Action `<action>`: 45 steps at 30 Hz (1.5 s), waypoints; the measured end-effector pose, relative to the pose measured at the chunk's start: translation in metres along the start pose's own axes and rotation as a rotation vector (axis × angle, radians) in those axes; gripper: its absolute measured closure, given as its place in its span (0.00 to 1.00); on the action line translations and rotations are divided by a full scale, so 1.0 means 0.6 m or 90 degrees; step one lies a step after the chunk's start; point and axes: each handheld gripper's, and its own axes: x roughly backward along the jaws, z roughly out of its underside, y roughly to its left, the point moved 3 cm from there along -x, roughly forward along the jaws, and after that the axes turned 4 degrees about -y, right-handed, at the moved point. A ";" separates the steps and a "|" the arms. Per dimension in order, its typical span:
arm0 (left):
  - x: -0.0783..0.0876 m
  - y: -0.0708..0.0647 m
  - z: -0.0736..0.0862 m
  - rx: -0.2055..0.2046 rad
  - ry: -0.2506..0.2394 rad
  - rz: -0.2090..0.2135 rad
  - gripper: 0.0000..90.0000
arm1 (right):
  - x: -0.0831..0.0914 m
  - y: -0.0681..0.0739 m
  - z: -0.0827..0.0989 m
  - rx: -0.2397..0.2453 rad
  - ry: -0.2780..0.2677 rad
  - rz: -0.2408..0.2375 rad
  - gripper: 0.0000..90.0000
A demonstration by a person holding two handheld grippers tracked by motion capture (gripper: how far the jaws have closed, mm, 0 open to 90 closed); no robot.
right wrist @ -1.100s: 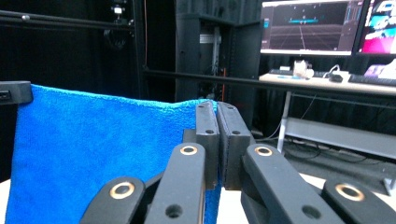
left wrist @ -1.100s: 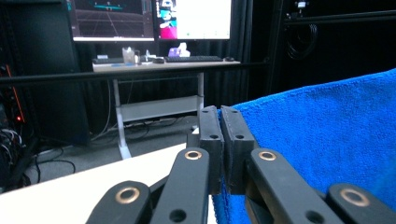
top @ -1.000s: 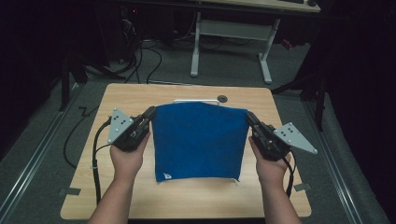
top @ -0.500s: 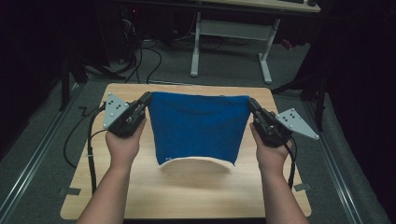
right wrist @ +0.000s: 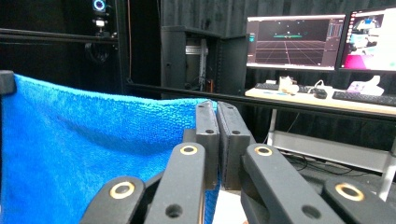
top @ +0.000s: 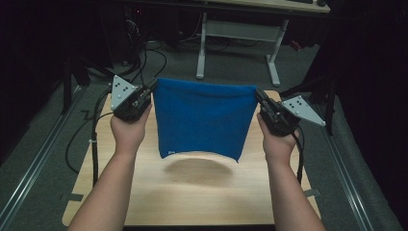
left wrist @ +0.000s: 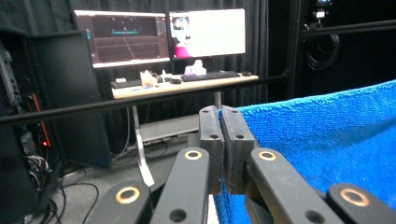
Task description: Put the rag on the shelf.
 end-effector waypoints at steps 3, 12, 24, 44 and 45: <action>-0.014 0.003 -0.005 -0.011 -0.005 -0.008 0.98 | -0.009 -0.005 -0.003 0.003 -0.001 0.004 0.99; -0.058 0.021 0.004 -0.001 0.018 -0.022 0.98 | -0.048 -0.022 -0.021 -0.007 -0.001 0.018 0.99; -0.103 0.043 0.000 -0.034 0.043 -0.045 0.98 | -0.105 -0.042 -0.020 0.000 0.025 0.035 0.99; -0.162 0.074 0.058 -0.025 0.115 -0.048 0.98 | -0.178 -0.068 0.021 0.037 0.106 0.054 0.99; -0.165 0.074 0.069 -0.022 0.125 -0.046 0.98 | -0.182 -0.070 0.032 0.037 0.120 0.056 0.99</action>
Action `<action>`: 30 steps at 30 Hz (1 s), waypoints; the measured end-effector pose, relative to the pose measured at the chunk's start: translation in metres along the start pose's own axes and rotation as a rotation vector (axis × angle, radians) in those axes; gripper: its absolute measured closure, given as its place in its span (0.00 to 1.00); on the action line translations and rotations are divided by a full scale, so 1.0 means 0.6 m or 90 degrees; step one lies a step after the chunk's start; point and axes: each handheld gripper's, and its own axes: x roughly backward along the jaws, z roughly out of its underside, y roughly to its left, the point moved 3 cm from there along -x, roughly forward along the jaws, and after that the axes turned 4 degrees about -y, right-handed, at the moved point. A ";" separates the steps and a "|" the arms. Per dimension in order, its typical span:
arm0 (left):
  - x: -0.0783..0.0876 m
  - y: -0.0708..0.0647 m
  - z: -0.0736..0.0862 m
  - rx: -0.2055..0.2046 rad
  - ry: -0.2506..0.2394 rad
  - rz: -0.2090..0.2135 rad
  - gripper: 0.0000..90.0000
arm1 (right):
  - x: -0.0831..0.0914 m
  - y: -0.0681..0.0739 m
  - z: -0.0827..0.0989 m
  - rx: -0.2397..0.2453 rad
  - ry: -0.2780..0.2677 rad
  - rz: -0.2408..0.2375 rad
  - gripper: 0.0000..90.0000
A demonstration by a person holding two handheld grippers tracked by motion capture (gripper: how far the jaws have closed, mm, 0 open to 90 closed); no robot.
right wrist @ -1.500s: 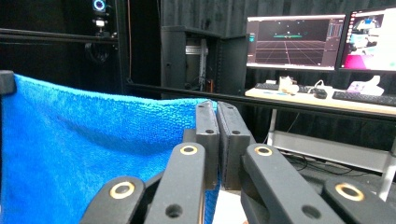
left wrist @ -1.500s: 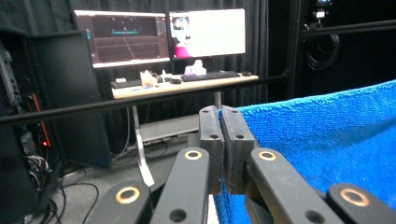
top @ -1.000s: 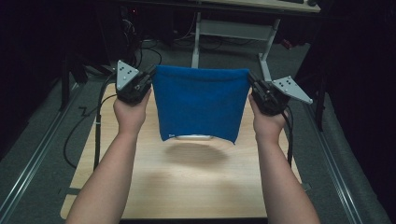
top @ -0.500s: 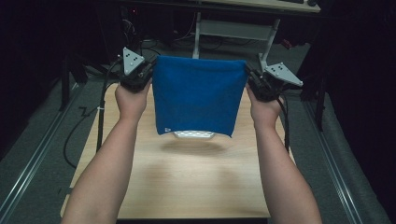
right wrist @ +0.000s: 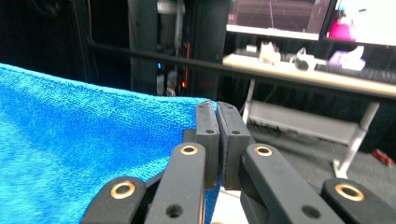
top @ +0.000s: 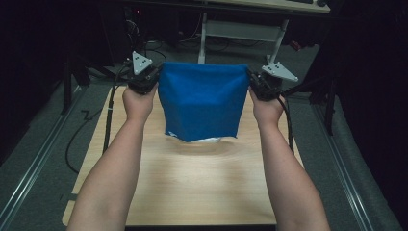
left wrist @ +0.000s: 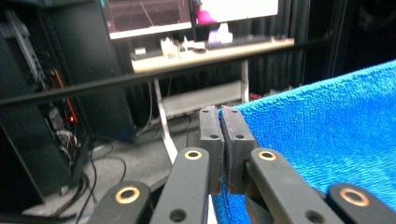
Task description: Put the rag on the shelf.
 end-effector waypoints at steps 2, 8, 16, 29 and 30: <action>-0.008 0.000 0.020 0.004 0.018 0.002 0.98 | -0.009 -0.001 0.015 0.001 0.019 0.001 0.99; -0.024 -0.002 0.091 0.017 0.078 0.024 0.98 | -0.029 0.001 0.063 0.019 0.075 -0.006 0.99; -0.027 -0.015 0.151 0.028 0.118 0.048 0.98 | -0.034 -0.002 0.122 0.010 0.114 -0.011 0.99; -0.014 -0.030 0.208 0.044 0.156 0.075 0.98 | -0.031 0.004 0.187 -0.014 0.147 -0.024 0.99; -0.014 -0.031 0.211 0.041 0.160 0.076 0.98 | -0.031 0.004 0.190 -0.018 0.150 -0.027 0.99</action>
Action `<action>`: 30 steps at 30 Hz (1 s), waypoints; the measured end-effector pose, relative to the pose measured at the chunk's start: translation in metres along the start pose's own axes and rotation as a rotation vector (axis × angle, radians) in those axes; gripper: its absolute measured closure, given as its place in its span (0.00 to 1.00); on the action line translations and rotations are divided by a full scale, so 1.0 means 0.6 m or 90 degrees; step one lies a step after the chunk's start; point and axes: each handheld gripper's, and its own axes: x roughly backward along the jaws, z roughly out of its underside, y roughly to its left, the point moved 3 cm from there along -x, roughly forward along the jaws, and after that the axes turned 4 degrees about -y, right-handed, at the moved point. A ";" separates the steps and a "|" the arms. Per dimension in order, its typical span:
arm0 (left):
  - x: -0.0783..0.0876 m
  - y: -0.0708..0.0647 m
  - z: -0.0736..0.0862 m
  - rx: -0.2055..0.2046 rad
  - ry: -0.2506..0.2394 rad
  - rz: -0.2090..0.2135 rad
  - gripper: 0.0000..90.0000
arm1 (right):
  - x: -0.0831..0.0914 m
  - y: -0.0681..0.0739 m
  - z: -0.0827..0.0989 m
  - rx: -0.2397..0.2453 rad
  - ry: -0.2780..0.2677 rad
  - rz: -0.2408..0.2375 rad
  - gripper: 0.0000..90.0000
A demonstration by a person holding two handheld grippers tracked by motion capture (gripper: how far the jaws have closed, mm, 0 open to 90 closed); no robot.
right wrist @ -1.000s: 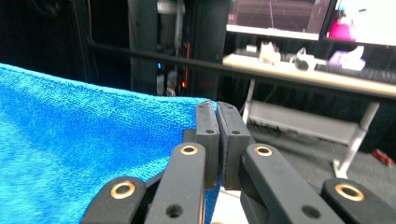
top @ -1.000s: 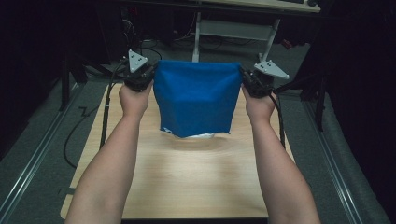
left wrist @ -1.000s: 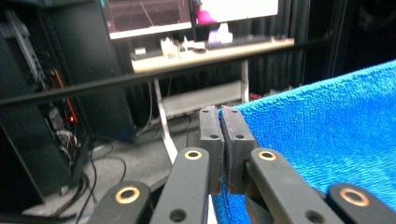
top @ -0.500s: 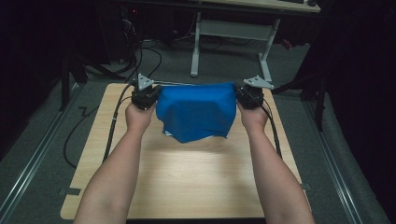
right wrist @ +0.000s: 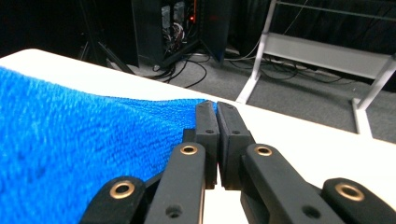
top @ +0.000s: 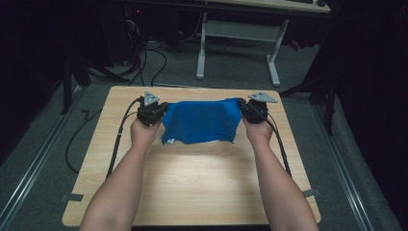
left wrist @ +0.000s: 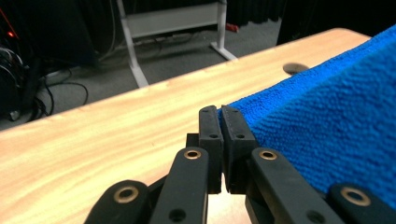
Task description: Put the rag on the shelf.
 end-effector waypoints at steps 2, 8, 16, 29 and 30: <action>-0.001 -0.001 0.005 0.003 0.001 0.002 0.98 | -0.003 0.000 0.010 -0.005 0.004 0.001 0.99; -0.004 -0.003 0.024 0.014 0.012 0.007 0.97 | -0.011 0.002 0.030 -0.011 0.017 -0.008 0.98; -0.008 -0.003 0.050 0.028 0.037 0.020 0.97 | -0.015 0.003 0.050 -0.019 0.022 -0.014 0.98; -0.016 -0.013 0.074 0.039 0.065 0.043 0.96 | -0.016 0.001 0.084 -0.027 0.043 -0.012 0.98; -0.016 -0.014 0.075 0.039 0.065 0.041 0.96 | -0.015 -0.001 0.088 -0.029 0.046 -0.011 0.98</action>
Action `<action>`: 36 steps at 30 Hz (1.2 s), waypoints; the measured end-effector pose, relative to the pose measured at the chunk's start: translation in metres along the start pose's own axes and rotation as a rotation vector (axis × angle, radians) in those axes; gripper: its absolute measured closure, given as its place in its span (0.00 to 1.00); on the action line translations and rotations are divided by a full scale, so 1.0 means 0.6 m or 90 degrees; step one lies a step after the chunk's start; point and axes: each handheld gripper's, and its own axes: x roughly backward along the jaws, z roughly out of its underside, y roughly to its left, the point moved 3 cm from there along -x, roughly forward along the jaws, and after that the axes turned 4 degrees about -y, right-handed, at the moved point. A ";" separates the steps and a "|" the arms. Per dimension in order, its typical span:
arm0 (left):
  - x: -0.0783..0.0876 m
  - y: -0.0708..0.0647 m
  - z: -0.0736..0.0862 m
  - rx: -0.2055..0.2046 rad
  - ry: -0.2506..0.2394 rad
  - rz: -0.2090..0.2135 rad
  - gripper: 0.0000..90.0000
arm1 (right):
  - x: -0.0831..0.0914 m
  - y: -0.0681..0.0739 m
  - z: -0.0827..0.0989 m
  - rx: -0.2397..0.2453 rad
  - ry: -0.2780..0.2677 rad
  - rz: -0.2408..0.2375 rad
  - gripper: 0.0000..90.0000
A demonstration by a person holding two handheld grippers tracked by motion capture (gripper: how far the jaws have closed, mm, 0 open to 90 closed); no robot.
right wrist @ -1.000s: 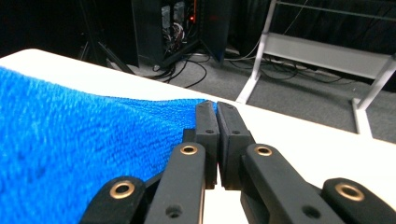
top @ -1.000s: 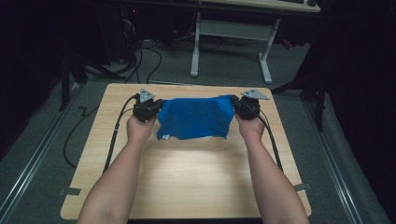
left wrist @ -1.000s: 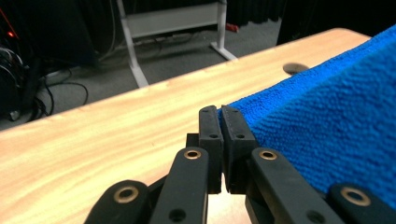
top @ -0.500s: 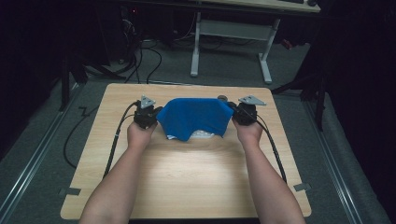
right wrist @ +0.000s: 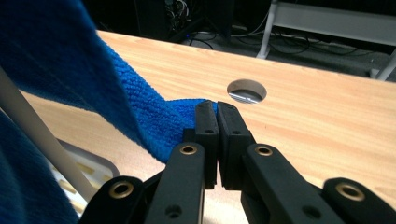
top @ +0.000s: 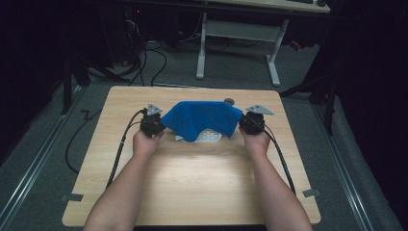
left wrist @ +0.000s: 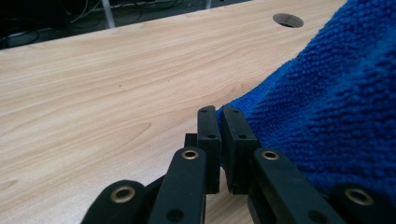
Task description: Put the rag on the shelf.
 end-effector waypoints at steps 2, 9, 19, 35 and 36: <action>-0.001 -0.002 0.003 -0.002 0.000 0.002 0.96 | 0.000 -0.002 0.005 -0.001 0.002 0.002 0.98; 0.005 -0.003 0.002 0.007 -0.004 0.001 0.84 | 0.005 -0.002 0.007 -0.006 0.003 0.006 0.86; 0.016 -0.002 -0.001 0.014 -0.009 -0.013 0.75 | 0.027 -0.014 -0.004 -0.013 -0.007 0.032 0.69; 0.023 0.004 0.034 0.025 -0.003 -0.042 0.66 | 0.036 -0.028 0.038 -0.011 0.027 0.053 0.68; 0.025 0.006 0.036 0.027 -0.005 -0.043 0.66 | 0.036 -0.028 0.038 -0.010 0.028 0.053 0.68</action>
